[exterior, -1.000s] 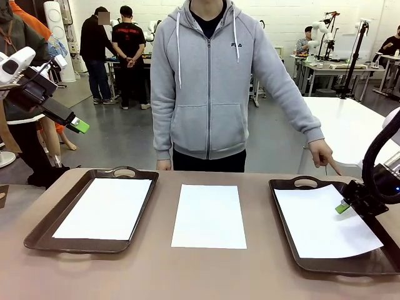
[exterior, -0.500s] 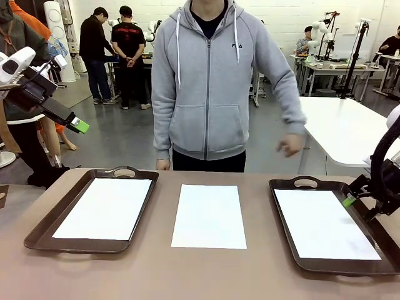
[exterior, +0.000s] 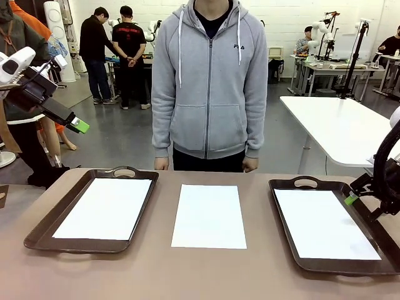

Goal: Sort the A4 documents.
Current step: Place the A4 Paper in the designated Handle tray.

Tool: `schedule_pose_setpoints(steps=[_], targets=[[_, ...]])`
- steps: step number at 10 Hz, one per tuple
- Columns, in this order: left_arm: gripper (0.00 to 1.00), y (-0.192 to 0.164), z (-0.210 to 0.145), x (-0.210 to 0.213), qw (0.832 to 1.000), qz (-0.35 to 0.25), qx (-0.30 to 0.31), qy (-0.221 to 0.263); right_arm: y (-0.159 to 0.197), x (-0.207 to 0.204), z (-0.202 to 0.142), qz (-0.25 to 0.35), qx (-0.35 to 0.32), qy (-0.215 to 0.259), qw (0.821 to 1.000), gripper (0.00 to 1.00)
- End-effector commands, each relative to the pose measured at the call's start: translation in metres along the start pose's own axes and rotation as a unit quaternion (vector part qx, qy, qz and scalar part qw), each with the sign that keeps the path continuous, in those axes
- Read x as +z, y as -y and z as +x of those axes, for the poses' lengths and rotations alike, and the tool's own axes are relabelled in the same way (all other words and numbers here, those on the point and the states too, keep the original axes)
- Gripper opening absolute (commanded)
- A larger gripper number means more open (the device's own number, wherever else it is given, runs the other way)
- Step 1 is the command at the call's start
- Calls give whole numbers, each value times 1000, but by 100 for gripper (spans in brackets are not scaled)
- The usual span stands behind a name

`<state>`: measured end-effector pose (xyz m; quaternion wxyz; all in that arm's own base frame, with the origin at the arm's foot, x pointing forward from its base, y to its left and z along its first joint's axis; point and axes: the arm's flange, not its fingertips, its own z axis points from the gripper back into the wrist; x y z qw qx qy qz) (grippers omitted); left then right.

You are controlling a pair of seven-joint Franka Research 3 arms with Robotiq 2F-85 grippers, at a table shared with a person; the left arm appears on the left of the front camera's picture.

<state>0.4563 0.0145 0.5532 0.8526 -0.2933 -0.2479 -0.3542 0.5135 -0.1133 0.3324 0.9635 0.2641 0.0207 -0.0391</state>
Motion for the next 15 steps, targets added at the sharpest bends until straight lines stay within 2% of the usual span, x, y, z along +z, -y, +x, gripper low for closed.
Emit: schedule_pose_setpoints(steps=[1, 15], targets=[[100, 1, -1, 1, 1000, 0, -5, 1, 1, -1, 2, 2, 4, -2, 1000, 100], [100, 1, -1, 1, 1000, 0, -5, 1, 1, -1, 2, 2, 4, -2, 1000, 100]])
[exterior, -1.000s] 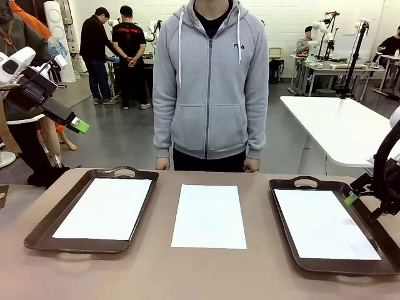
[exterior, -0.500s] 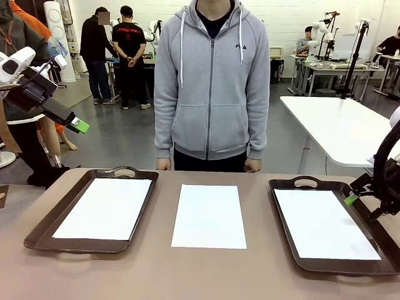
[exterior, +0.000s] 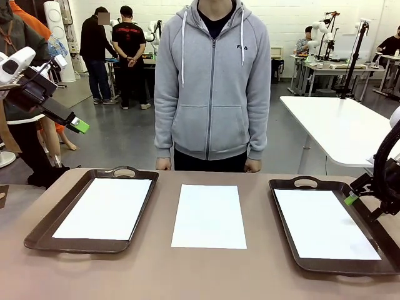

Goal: Sort the A4 documents.
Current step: Place the A4 Paper in the designated Handle tray.

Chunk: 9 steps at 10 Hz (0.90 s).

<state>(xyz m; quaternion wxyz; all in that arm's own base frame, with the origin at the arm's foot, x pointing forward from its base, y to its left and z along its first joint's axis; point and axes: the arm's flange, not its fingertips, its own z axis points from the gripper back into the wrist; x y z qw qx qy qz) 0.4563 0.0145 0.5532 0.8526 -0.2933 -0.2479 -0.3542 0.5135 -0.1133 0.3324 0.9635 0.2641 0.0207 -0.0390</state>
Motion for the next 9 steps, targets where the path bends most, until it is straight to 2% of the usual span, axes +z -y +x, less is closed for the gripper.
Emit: schedule_pose_setpoints(steps=[1, 9], targets=[[100, 1, -1, 1, 1000, 0, -5, 1, 1, -1, 2, 2, 4, -2, 1000, 100], [100, 1, -1, 1, 1000, 0, -5, 1, 1, -1, 2, 2, 4, -2, 1000, 100]])
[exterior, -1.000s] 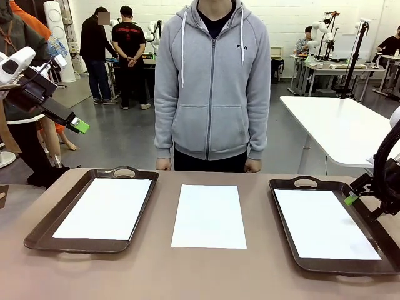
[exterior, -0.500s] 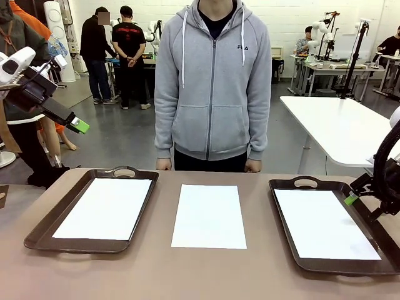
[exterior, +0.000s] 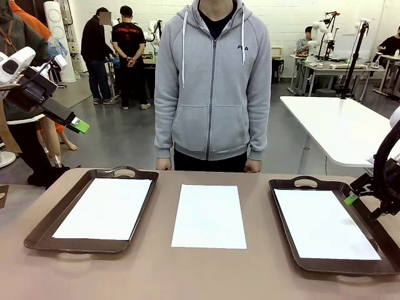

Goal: Sort the A4 documents.
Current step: Place the A4 Paper in the designated Handle tray, then receive the A4 Paper.

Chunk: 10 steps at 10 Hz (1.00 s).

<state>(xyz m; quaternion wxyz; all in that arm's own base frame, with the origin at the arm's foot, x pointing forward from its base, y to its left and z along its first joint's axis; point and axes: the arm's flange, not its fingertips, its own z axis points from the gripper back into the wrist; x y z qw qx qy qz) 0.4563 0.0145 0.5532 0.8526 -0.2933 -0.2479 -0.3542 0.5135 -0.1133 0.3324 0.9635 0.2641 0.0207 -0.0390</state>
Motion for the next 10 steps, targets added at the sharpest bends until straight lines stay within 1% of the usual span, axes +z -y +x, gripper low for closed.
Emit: schedule_pose_setpoints(steps=[1, 10], targets=[[100, 1, -1, 1, 1000, 0, -5, 1, 1, -1, 2, 2, 4, -2, 1000, 100], [100, 1, -1, 1, 1000, 0, -5, 1, 1, -1, 2, 2, 4, -2, 1000, 100]])
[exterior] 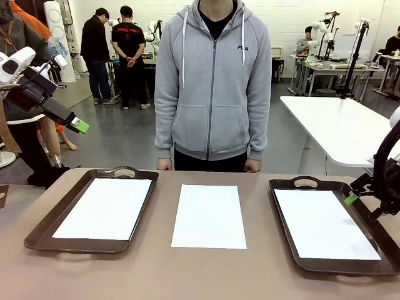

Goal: Sort the A4 documents.
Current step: Receive the A4 Paper.

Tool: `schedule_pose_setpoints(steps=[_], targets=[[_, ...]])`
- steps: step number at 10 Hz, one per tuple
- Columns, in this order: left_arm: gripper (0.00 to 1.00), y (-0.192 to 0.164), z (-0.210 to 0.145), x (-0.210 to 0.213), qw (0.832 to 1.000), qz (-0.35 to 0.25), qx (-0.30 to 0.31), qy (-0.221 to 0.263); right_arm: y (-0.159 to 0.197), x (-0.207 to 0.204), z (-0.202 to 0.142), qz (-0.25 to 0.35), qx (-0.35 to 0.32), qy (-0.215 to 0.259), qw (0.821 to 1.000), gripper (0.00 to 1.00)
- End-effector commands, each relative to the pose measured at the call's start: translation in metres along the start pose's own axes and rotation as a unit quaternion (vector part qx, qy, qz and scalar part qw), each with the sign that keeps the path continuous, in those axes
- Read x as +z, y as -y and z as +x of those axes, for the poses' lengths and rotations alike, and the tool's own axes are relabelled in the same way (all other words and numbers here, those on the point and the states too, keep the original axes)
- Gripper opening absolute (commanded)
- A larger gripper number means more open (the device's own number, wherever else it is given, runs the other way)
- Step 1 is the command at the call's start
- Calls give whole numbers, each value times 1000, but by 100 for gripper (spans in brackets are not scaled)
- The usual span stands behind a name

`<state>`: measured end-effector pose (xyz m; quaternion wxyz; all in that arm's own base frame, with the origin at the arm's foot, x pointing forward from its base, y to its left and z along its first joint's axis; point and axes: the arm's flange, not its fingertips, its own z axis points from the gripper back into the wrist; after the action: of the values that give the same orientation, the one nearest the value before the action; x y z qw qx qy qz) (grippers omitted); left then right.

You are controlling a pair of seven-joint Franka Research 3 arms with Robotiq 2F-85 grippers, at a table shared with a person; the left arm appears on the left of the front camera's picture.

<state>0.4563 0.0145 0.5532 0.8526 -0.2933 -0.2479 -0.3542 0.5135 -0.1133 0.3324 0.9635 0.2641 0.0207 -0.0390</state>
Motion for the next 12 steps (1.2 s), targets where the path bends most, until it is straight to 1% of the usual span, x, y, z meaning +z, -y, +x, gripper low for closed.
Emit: schedule_pose_setpoints(steps=[1, 12], targets=[[100, 1, -1, 1, 1000, 0, -5, 1, 1, -1, 2, 2, 4, -2, 1000, 100], [100, 1, -1, 1, 1000, 0, -5, 1, 1, -1, 2, 2, 4, -2, 1000, 100]])
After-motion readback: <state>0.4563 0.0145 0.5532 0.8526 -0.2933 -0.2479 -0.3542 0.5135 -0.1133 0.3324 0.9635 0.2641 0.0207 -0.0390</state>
